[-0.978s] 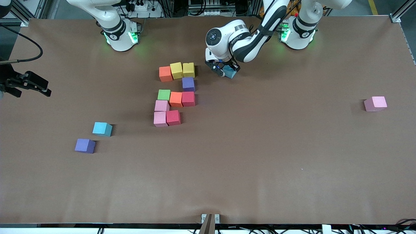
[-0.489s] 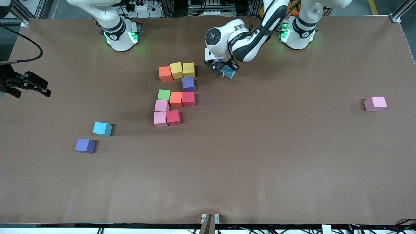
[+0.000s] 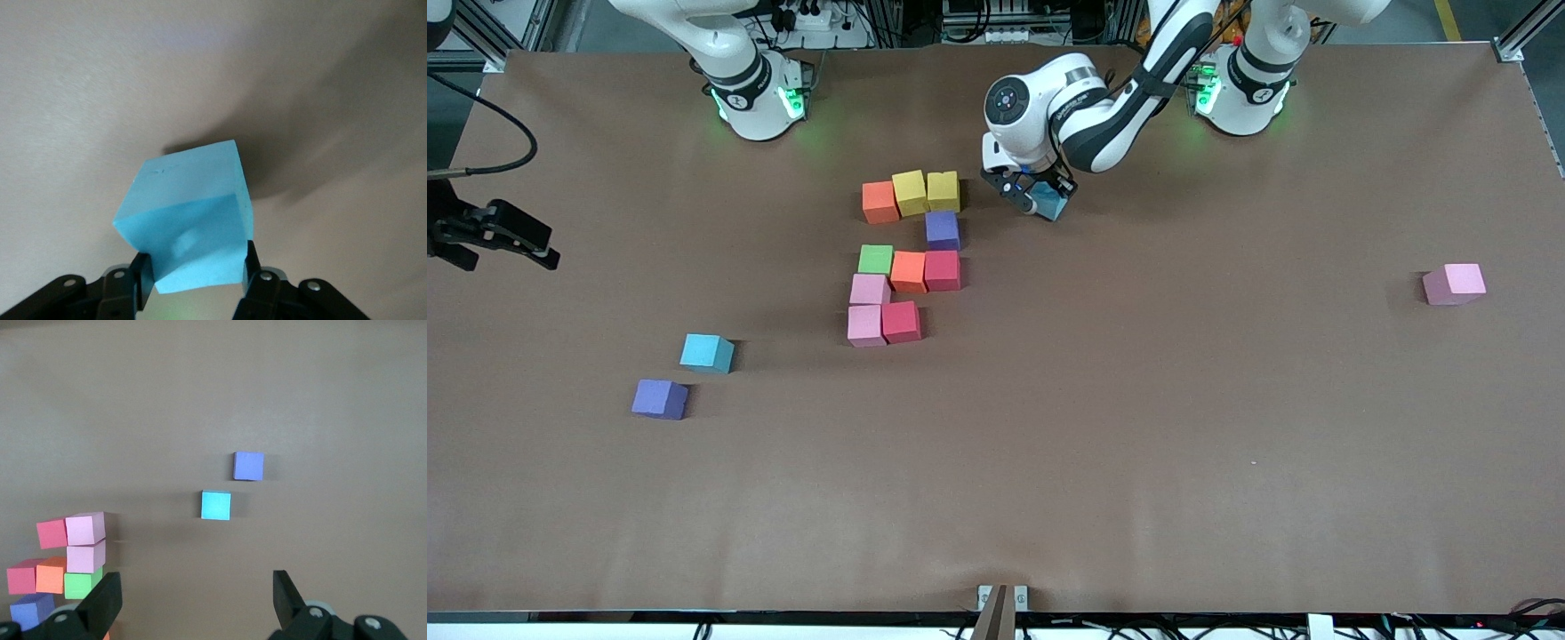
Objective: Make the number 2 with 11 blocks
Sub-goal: 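Close the left gripper on the cyan cube and lift it, then carry the cyan cube to the cluster with the left gripper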
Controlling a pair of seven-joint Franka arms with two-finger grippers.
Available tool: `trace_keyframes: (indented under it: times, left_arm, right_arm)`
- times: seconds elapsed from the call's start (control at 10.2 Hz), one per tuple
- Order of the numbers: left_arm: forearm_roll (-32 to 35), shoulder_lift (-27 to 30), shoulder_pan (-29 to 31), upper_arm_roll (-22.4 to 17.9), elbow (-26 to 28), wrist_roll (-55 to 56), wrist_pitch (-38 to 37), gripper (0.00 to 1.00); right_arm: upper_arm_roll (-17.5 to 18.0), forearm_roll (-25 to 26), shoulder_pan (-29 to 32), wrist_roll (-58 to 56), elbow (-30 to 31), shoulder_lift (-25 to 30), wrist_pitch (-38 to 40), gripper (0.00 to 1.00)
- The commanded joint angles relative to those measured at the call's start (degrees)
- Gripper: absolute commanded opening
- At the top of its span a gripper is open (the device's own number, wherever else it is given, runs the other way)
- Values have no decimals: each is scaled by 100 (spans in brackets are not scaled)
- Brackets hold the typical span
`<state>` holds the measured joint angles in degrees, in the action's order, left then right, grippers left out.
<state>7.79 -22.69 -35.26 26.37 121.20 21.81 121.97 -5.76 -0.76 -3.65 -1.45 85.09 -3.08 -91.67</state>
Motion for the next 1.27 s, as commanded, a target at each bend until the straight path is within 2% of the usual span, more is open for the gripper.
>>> trace_keyframes:
  times: [0.0, 0.29, 0.68, 1.08, 1.17]
  left_arm:
    - [55, 63, 72, -87, -516, -36, -516, 23]
    - [82, 63, 308, -194, -1000, -613, -525, 23]
    - [108, 89, 722, -194, -1668, -2660, -675, 24]
    - [152, 55, 758, -97, -2423, -4303, -640, 23]
    - [257, -32, 732, -88, -2538, -5082, -570, 23]
  right_arm:
    - [13, 68, 136, -21, -36, 105, -78, 100]
    - [13, 59, 163, 31, -1, 106, -149, 100]
    - [13, 59, 347, 40, 69, 53, -255, 100]
    - [13, 59, 418, 40, 69, 9, -377, 100]
    - [13, 59, 427, 40, 60, 18, -369, 100]
